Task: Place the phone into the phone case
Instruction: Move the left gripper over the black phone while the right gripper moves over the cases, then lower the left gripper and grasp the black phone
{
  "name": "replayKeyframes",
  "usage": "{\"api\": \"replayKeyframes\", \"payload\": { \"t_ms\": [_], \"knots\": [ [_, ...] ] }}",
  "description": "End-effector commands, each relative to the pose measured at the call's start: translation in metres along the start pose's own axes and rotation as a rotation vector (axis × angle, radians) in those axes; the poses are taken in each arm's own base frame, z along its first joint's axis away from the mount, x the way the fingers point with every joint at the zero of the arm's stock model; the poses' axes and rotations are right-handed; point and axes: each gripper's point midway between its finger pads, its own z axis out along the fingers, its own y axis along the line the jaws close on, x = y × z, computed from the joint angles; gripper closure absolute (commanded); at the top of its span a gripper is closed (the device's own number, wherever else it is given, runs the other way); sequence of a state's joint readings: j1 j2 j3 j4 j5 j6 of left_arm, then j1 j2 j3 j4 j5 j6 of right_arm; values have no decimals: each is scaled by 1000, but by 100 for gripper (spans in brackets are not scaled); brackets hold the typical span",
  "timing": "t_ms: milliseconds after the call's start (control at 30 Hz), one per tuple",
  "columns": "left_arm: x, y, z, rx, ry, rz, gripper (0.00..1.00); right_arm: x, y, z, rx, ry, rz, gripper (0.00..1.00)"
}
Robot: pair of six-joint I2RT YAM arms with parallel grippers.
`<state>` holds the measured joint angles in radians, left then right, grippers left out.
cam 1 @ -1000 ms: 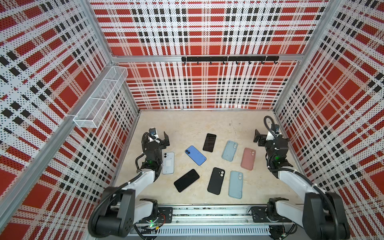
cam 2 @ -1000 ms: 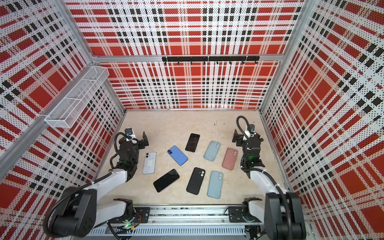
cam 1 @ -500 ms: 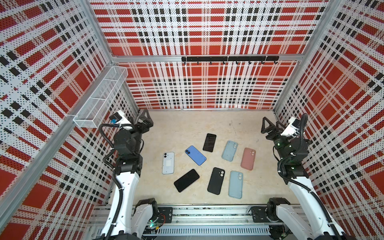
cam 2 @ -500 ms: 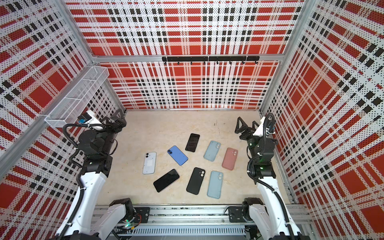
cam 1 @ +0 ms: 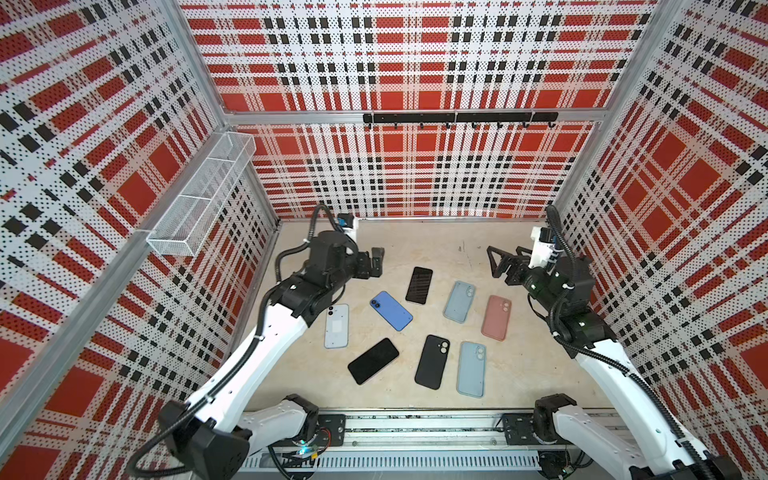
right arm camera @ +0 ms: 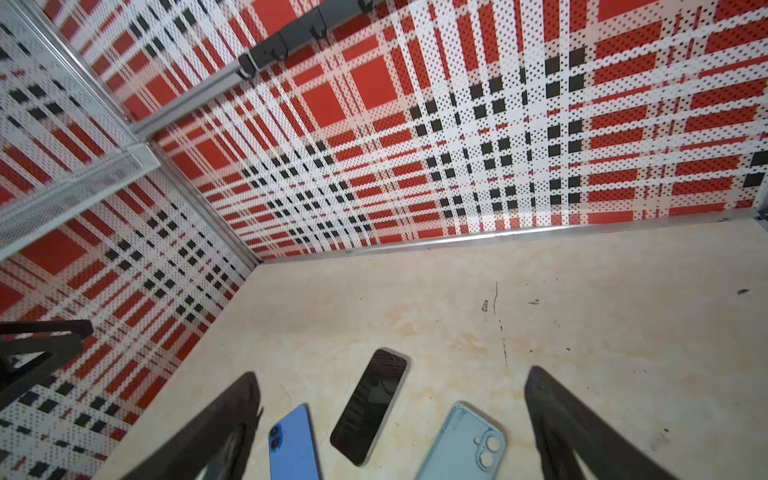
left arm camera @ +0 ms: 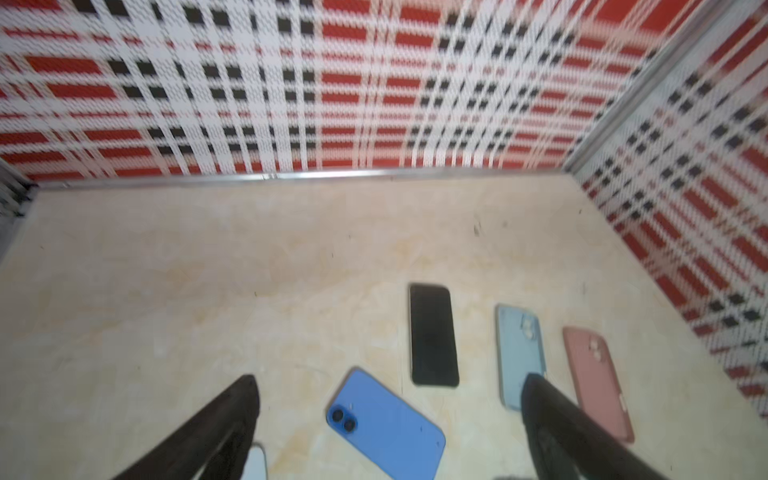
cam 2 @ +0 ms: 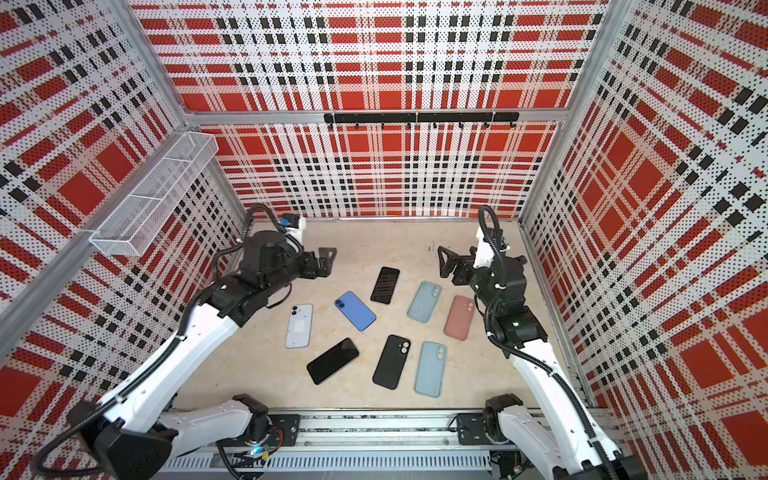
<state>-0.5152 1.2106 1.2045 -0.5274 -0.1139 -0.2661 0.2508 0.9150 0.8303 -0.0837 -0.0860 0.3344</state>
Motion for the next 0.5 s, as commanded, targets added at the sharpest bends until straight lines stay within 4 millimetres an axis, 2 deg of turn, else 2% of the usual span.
{"api": "replayKeyframes", "payload": {
  "t_ms": [0, 167, 300, 400, 467],
  "knots": [
    [44, -11, 13, -46, 156, 24, 1, 24, -25, 2, 142, 89, -46, 0],
    [82, -55, 45, -11, 262, 35, 0, 59, -66, 3, 360, 211, 3, 0],
    [110, -101, 65, 78, 353, 63, 1, 83, -96, -3, 526, 291, 19, 0],
    [123, -125, 79, 100, 396, 92, 1, 99, -105, 0, 555, 343, 36, 0],
    [133, -131, 90, 95, 434, 88, 2, 110, -105, 6, 539, 384, 47, 0]
  ]
}}
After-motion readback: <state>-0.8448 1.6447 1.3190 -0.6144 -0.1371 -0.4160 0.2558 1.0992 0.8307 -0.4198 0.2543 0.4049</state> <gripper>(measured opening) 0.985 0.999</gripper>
